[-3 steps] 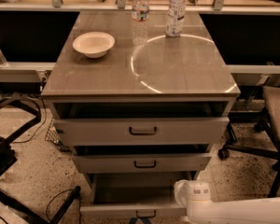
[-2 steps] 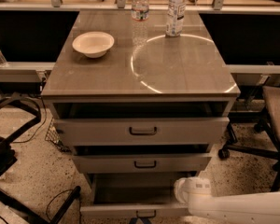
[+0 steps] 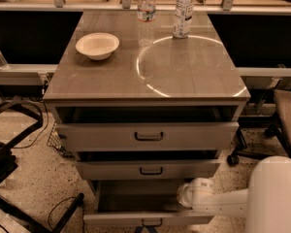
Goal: Open bottom drawer
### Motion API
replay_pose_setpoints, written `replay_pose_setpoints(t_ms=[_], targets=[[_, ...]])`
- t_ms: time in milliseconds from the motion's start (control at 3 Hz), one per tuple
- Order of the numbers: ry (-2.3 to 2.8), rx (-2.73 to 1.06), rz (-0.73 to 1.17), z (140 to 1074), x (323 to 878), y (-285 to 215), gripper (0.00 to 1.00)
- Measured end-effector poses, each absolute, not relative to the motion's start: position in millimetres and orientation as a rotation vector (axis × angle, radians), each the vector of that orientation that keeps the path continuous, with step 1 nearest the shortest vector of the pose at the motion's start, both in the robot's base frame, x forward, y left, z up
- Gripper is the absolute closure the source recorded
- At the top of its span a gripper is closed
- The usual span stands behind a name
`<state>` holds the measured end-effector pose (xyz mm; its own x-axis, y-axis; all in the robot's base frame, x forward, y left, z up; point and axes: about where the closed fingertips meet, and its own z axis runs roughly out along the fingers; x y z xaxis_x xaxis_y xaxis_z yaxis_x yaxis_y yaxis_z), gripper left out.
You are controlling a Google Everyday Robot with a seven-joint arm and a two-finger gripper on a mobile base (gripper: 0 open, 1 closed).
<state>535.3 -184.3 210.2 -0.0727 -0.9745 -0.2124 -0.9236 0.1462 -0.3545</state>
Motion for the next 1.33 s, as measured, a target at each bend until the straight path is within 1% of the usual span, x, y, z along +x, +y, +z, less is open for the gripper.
replay_pose_setpoints(t_ms=[333, 667, 1000, 1333], targets=[[2.071, -1.83, -0.102, 169.0, 542.9, -178.4, 1.0], [2.165, -1.912, -0.04, 129.2, 517.8, -176.5, 1.0], [2.208, -1.929, -0.011, 121.1, 491.8, -179.1, 1.0], [2.208, -1.929, -0.011, 121.1, 491.8, -179.1, 1.0]])
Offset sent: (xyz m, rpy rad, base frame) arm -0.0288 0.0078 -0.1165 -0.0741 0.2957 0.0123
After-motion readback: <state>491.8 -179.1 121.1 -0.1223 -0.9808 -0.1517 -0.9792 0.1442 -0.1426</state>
